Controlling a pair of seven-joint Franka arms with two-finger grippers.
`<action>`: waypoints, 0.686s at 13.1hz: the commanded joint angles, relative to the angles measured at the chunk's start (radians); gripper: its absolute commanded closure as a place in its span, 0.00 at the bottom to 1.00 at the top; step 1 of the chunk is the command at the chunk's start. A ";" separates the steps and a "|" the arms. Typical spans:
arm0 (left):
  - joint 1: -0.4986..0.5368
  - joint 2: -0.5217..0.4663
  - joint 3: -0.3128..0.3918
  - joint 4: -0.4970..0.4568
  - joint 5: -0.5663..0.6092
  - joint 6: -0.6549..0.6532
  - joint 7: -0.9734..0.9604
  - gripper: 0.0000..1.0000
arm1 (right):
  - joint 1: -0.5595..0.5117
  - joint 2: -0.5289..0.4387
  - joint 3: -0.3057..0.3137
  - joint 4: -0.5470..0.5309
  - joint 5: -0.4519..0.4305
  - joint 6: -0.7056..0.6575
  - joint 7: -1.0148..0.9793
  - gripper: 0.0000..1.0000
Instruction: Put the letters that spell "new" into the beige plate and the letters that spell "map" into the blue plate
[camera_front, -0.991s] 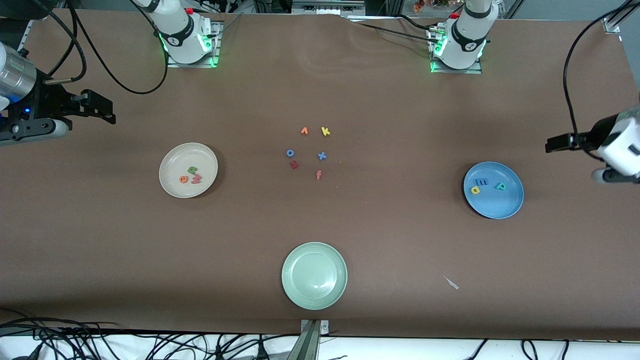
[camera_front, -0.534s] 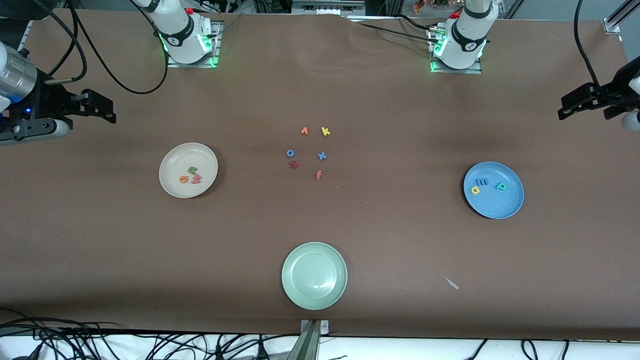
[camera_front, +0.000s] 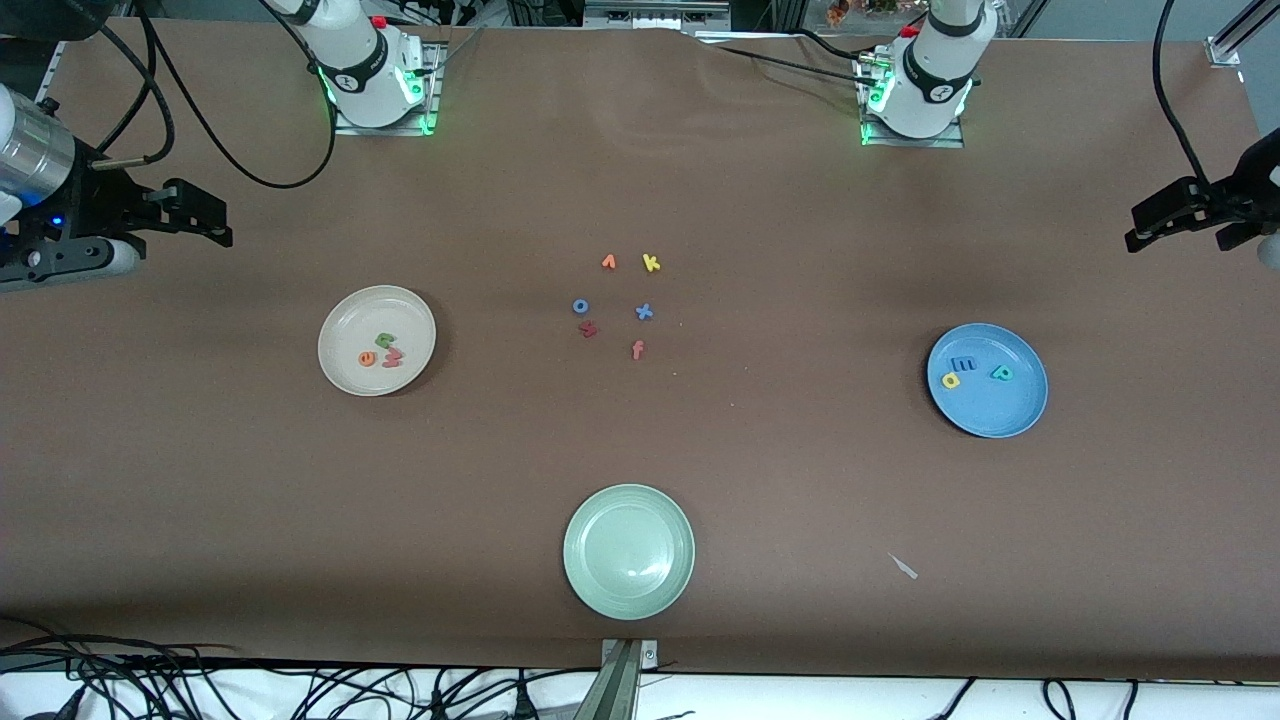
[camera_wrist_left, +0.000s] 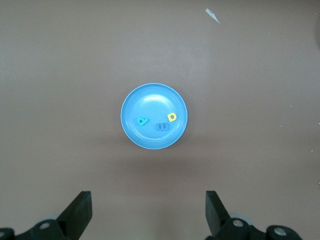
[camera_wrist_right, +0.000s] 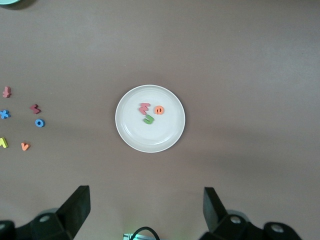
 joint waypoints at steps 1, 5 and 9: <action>-0.004 -0.026 0.009 -0.026 -0.020 0.022 0.024 0.00 | -0.008 0.000 0.003 0.009 0.014 -0.017 0.001 0.00; -0.006 -0.029 -0.011 -0.029 -0.020 0.036 0.024 0.00 | -0.008 0.000 0.003 0.009 0.014 -0.017 0.001 0.00; 0.000 -0.037 -0.008 -0.029 -0.020 0.036 0.024 0.00 | -0.008 0.000 0.003 0.009 0.014 -0.019 0.003 0.00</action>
